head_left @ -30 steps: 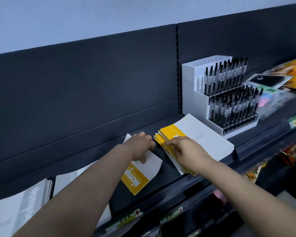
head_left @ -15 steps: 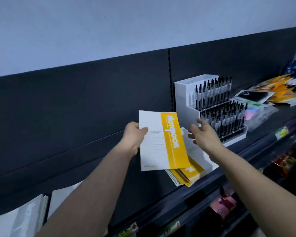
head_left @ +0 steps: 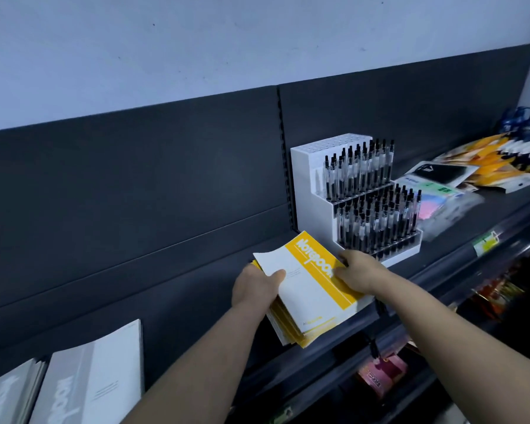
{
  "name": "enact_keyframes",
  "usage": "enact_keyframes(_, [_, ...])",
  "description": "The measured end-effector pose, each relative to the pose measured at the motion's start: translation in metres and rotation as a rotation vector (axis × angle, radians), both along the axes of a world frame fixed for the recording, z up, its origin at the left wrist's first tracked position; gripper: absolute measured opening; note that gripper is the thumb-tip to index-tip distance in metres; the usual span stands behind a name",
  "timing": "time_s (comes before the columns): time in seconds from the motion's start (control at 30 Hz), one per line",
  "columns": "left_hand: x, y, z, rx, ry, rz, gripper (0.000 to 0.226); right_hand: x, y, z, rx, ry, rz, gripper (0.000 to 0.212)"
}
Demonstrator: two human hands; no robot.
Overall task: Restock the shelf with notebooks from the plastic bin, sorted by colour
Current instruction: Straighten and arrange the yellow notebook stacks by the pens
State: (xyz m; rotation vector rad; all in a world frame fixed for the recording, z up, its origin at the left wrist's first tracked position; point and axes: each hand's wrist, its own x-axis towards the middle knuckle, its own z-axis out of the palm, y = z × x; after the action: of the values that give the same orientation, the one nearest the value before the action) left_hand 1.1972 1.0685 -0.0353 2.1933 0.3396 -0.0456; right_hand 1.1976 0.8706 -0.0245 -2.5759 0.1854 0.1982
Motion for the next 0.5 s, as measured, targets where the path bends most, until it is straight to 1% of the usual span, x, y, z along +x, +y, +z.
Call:
enact_keyframes(0.03, [0.002,-0.002,-0.001,0.004,0.019,0.007,0.045,0.003,-0.001,-0.001,0.053,0.017,0.007,0.039])
enact_keyframes(0.07, [0.003,-0.004,-0.001,-0.032,0.044,0.032,0.056,0.005,-0.001,0.000,0.121,0.039,0.008,0.040])
enact_keyframes(0.13, [0.002,-0.005,-0.003,-0.156,0.078,0.084,0.072,0.010,-0.001,0.000,0.207,0.075,0.011,0.043])
enact_keyframes(0.17, [0.001,-0.006,-0.003,-0.233,0.106,0.096,0.073,0.013,-0.001,0.000,0.216,0.092,0.012,0.043])
enact_keyframes(0.2, [-0.003,-0.007,0.001,-0.299,0.137,0.101,0.063,0.014,0.001,0.001,0.213,0.114,0.016,0.043])
enact_keyframes(0.27, [-0.009,-0.010,0.006,-0.365,0.192,0.077,0.036,0.015,0.005,0.001,0.207,0.135,0.027,0.043])
enact_keyframes(0.3, [-0.009,-0.011,0.006,-0.381,0.195,0.068,0.030,0.015,0.007,0.000,0.200,0.129,0.028,0.043])
enact_keyframes(0.37, [-0.010,-0.012,0.005,-0.366,0.201,0.057,0.029,0.014,0.010,-0.001,0.166,0.121,0.031,0.041])
enact_keyframes(0.43, [-0.010,-0.013,0.003,-0.324,0.172,0.037,0.030,0.014,0.009,-0.004,0.174,0.113,0.040,0.041])
enact_keyframes(0.47, [-0.009,-0.014,0.000,-0.313,0.166,0.029,0.035,0.013,0.009,-0.006,0.190,0.111,0.044,0.041])
enact_keyframes(0.5, [-0.006,-0.014,-0.004,-0.314,0.151,0.036,0.048,0.014,0.008,-0.009,0.209,0.104,0.043,0.043])
